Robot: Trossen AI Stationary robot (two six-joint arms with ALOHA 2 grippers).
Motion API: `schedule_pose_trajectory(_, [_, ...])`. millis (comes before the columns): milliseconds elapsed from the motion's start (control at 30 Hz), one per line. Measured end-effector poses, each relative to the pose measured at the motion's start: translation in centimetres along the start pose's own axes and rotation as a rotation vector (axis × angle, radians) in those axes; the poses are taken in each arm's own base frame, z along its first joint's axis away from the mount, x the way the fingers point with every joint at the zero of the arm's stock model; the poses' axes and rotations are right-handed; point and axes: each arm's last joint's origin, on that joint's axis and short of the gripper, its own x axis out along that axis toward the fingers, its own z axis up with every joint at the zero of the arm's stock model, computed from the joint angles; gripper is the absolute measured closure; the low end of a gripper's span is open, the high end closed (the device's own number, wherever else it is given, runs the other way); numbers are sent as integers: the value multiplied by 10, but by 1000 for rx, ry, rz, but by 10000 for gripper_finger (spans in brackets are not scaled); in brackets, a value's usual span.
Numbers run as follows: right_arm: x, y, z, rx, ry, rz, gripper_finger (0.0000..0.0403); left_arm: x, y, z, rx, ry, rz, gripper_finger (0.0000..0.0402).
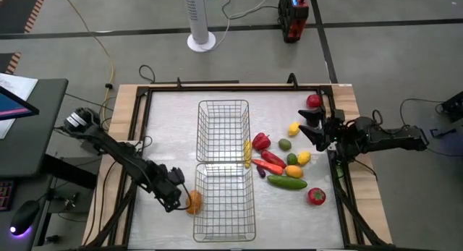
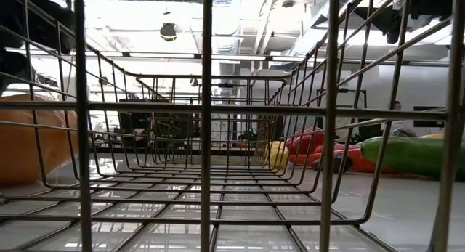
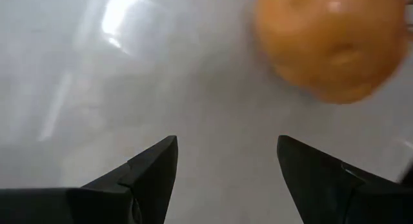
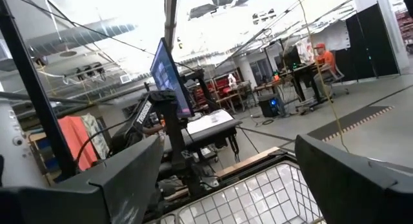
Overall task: Sort produce into baskets
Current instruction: Put the potato into the top wire basket
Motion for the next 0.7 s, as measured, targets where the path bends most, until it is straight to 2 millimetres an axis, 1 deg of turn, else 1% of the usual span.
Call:
schedule_pose_trajectory(167, [0, 0, 0, -4, 0, 1, 21, 3, -11, 0, -32, 6, -92, 148])
schedule_pose_trajectory(267, [0, 0, 0, -4, 2, 2, 21, 3, -17, 1, -21, -39, -136, 148])
schedule_pose_trajectory(400, [0, 0, -1, -5, 8, 6, 21, 1, -24, 2, 92, -119, -183, 142])
schedule_pose_trajectory(467, [1, 0, -1, -6, 11, 5, 21, 1, -26, 3, 168, -137, -202, 138])
schedule_pose_trajectory(533, [1, 0, -2, -7, 13, 4, 21, 0, -27, 4, 209, -144, -211, 136])
schedule_pose_trajectory(700, [2, 0, -3, -10, 21, 2, 21, 1, -26, 7, 157, -138, -213, 136])
